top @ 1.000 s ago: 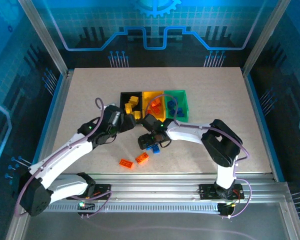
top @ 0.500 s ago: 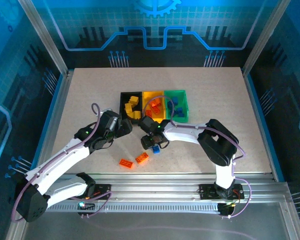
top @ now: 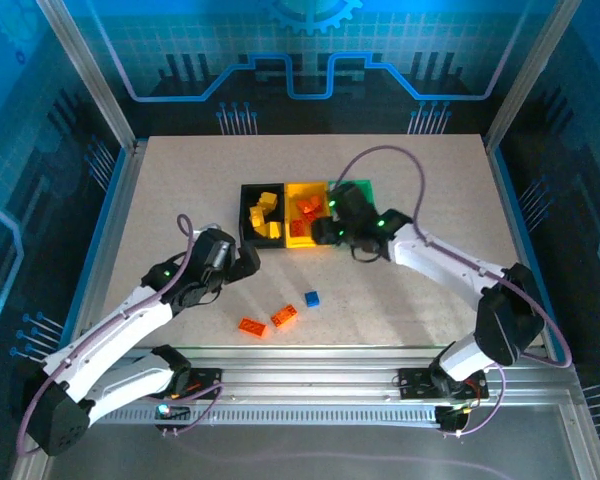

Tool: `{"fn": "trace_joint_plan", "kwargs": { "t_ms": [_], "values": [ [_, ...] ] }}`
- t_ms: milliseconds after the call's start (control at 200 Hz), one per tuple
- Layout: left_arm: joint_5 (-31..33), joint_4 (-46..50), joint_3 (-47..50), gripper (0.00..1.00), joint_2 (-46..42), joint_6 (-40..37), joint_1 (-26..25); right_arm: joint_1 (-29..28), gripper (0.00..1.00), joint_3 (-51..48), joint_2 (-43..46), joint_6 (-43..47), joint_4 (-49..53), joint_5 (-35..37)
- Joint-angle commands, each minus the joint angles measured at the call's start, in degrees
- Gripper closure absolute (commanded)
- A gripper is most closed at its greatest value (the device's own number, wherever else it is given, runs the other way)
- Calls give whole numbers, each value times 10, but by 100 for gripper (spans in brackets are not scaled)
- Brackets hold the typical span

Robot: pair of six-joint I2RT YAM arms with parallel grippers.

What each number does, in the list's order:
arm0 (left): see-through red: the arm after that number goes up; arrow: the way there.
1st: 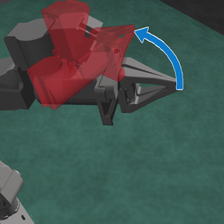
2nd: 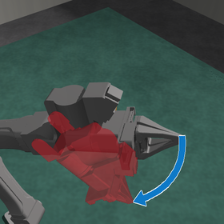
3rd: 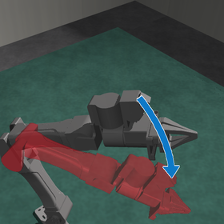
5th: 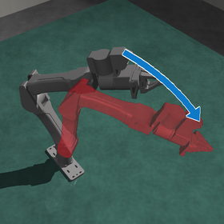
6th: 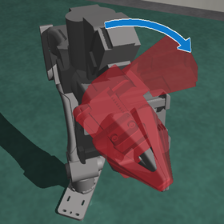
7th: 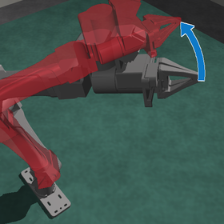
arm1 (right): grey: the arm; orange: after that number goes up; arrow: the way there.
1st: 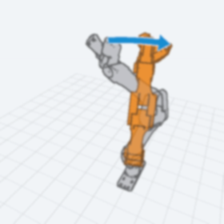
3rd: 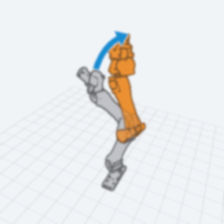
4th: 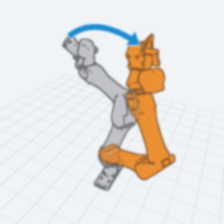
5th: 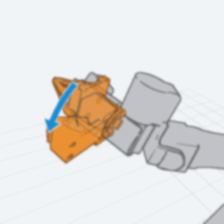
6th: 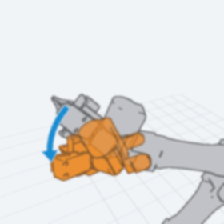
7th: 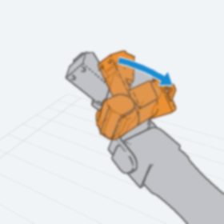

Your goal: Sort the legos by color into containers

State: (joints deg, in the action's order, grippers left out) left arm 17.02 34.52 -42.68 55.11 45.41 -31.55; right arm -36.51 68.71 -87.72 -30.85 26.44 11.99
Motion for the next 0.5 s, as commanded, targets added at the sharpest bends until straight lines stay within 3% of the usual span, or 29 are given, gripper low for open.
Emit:
{"fn": "trace_joint_plan", "kwargs": {
  "t_ms": [0, 280, 415, 495],
  "values": [
    [-13, 13, 13, 1, -11, 15, 2, 56, 46, 31, -51, -18, 39, 1],
    [-24, 18, 10, 1, -3, 17, 6, 123, 43, 209, -220, -39, 122, 15],
    [-30, 17, 12, 1, -7, 16, 7, 131, 20, 241, -234, -36, 126, 1],
    [-34, 16, 11, 1, -8, 17, 7, 124, 15, 237, -212, -26, 120, -8]
  ]
}}
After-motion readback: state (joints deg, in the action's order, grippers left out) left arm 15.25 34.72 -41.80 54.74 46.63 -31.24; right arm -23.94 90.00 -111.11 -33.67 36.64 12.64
